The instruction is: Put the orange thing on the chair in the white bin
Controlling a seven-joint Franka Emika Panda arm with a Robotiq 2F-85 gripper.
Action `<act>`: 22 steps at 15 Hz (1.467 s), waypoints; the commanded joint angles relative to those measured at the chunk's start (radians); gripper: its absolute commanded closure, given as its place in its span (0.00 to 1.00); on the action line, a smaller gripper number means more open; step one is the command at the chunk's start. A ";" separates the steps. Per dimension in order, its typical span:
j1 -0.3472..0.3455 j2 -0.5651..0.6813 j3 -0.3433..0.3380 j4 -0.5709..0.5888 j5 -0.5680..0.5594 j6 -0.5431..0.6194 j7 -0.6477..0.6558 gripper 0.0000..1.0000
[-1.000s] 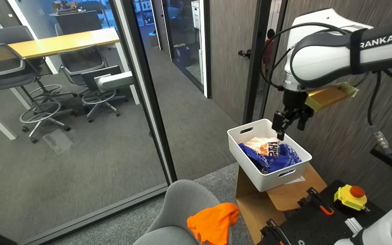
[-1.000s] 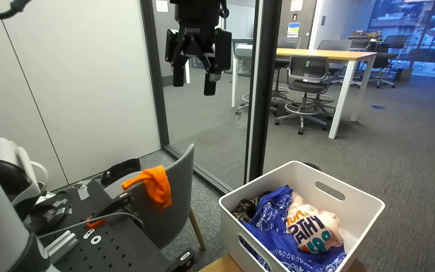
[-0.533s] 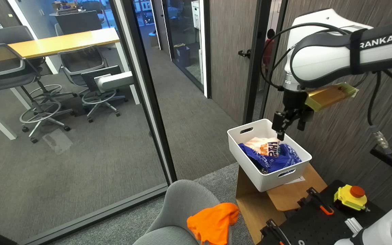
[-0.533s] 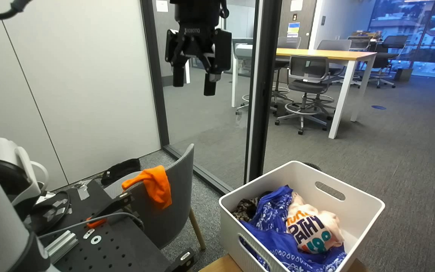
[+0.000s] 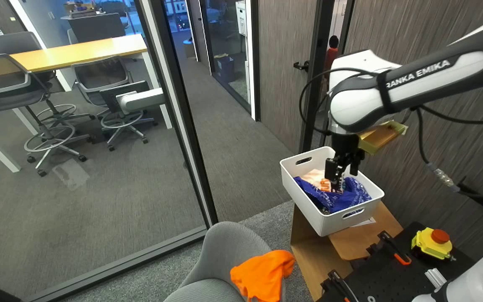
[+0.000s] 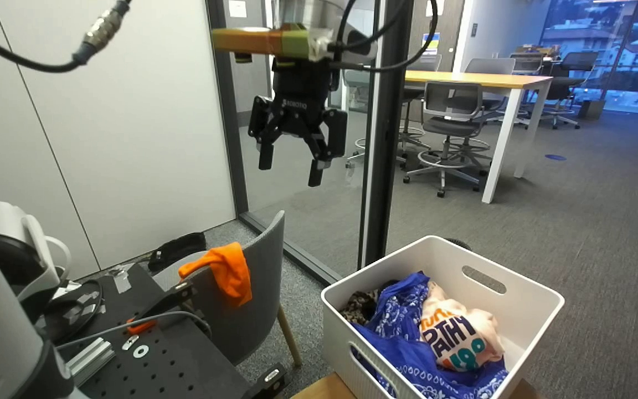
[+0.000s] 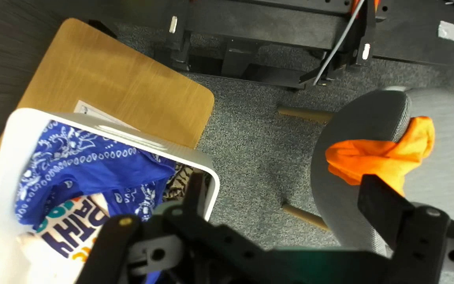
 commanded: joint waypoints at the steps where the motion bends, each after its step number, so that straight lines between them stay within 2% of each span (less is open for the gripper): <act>1: 0.053 0.243 0.009 0.108 0.034 0.077 -0.141 0.00; 7: 0.106 0.500 0.121 0.269 0.011 0.074 -0.279 0.00; 14: 0.172 0.651 0.268 0.386 -0.022 0.084 -0.362 0.00; 22: 0.258 0.831 0.366 0.486 -0.108 0.077 -0.443 0.00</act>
